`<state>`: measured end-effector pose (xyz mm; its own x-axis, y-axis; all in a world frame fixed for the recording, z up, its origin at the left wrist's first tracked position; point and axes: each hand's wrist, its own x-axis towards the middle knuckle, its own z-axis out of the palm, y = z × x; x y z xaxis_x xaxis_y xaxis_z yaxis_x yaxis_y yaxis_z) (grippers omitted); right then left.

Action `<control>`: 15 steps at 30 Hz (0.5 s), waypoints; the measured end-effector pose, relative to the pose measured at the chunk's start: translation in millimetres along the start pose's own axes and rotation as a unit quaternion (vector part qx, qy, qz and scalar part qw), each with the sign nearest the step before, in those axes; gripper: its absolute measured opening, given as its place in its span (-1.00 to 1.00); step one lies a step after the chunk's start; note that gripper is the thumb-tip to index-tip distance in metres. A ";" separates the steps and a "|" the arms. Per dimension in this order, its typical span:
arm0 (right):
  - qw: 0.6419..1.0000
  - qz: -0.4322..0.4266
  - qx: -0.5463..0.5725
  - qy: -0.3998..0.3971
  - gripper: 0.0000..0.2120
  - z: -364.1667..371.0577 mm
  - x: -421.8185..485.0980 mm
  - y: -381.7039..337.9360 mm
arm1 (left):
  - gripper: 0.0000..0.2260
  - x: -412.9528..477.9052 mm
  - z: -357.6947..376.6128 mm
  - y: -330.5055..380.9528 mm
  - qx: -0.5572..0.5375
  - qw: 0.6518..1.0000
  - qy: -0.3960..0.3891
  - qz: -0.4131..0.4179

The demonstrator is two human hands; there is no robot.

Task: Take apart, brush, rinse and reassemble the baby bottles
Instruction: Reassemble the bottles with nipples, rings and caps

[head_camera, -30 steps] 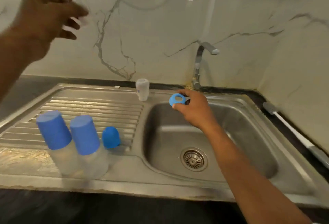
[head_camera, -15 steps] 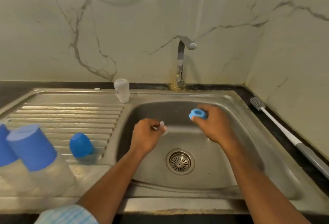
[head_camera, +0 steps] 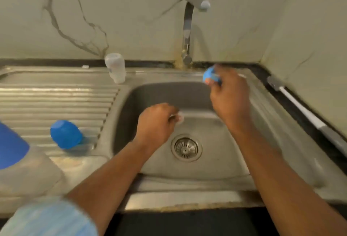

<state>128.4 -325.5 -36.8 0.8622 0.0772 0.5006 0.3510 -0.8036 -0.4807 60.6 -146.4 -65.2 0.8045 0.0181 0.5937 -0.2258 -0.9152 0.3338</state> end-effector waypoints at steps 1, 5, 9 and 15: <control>0.991 0.048 -0.021 -0.126 -0.81 1.9 -7.3 2.0 | -0.85 -1.9 -5.4 2.1 -0.022 0.999 0.013 -0.024; 0.992 0.065 0.065 0.087 -0.70 -9.7 -7.3 3.5 | -0.82 3.2 -19.8 -2.6 -0.058 0.985 0.155 0.042; 0.989 0.102 -0.029 -0.105 -0.59 2.2 -11.7 8.3 | -0.81 -7.0 2.6 -3.6 0.071 0.991 -0.115 -0.009; 0.999 -0.005 0.032 0.029 -0.68 -11.5 -3.7 3.7 | -0.81 -1.8 3.3 -8.0 0.114 0.991 -0.033 0.069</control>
<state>122.3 -335.5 -32.2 0.8367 0.0501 0.5453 0.3844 -0.7629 -0.5198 62.8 -140.5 -71.3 0.8107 -0.1322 0.5703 -0.2115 -0.9745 0.0748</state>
